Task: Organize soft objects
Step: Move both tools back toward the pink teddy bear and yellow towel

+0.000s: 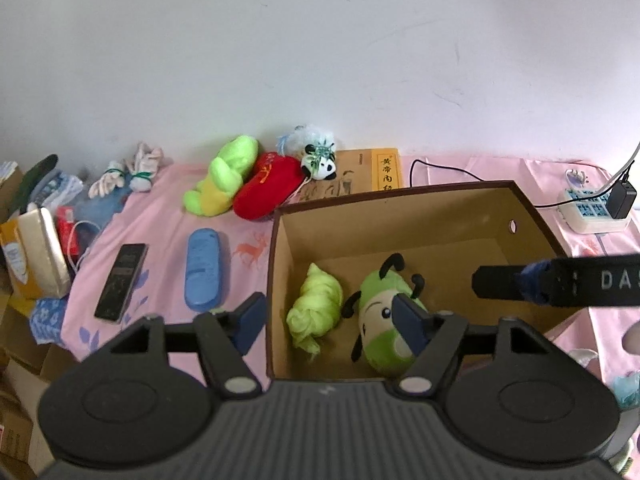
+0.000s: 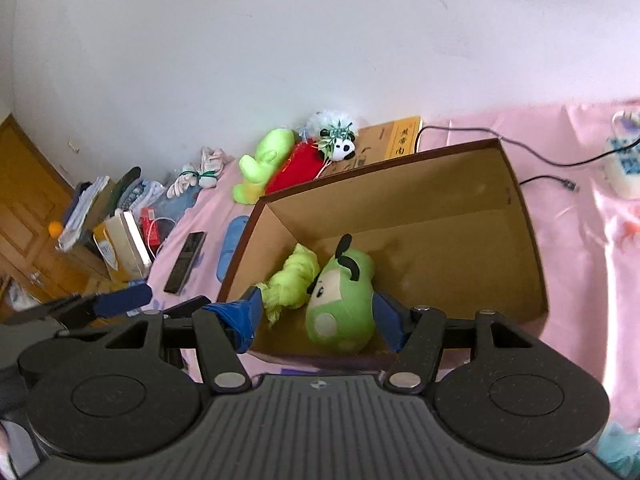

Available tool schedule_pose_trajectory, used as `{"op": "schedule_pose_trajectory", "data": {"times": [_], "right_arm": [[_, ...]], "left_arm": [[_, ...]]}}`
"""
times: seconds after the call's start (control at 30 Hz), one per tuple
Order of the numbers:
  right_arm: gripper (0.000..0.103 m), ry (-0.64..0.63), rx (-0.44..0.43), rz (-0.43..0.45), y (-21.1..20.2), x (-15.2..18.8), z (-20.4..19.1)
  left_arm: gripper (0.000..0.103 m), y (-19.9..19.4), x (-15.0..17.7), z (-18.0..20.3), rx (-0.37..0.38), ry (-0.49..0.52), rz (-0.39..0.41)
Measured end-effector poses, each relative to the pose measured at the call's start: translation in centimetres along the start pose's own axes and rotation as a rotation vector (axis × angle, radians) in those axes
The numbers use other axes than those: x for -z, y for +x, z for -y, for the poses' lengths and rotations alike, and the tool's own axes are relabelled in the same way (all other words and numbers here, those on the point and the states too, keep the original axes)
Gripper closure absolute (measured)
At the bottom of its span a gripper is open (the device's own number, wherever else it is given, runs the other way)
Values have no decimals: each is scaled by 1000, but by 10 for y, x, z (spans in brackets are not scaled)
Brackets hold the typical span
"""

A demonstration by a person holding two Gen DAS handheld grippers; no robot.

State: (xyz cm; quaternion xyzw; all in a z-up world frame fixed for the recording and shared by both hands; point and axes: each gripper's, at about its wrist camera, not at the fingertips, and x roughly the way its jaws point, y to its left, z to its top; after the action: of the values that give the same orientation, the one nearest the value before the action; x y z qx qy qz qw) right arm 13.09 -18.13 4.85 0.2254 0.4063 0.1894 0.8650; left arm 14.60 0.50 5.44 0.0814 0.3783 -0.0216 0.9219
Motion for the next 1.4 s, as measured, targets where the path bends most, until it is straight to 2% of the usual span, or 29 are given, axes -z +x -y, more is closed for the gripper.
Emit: {"op": "schedule_pose_trajectory", "data": {"times": [0.2, 0.43, 0.6, 0.77, 1.0, 1.23, 1.4], "right_arm": [[56, -2, 10, 45, -9, 26, -1], [56, -7, 43, 89, -18, 44, -13], [58, -29, 118, 116, -22, 55, -26], [58, -31, 158, 81, -21, 71, -35], [58, -18, 164, 25, -18, 95, -44], [58, 0, 178, -33, -16, 108, -51], [58, -8, 191, -82, -17, 116, -54]], "left_arm": [[28, -15, 23, 10, -49, -4, -13], [28, -19, 53, 11, -35, -44, -75], [28, -19, 65, 8, -5, -39, -100], [28, -17, 75, 0, 18, -1, -104], [28, -14, 93, -17, 91, 28, -117], [28, -10, 113, -31, 125, 56, -128], [28, -6, 128, -38, 112, 91, -117]]}}
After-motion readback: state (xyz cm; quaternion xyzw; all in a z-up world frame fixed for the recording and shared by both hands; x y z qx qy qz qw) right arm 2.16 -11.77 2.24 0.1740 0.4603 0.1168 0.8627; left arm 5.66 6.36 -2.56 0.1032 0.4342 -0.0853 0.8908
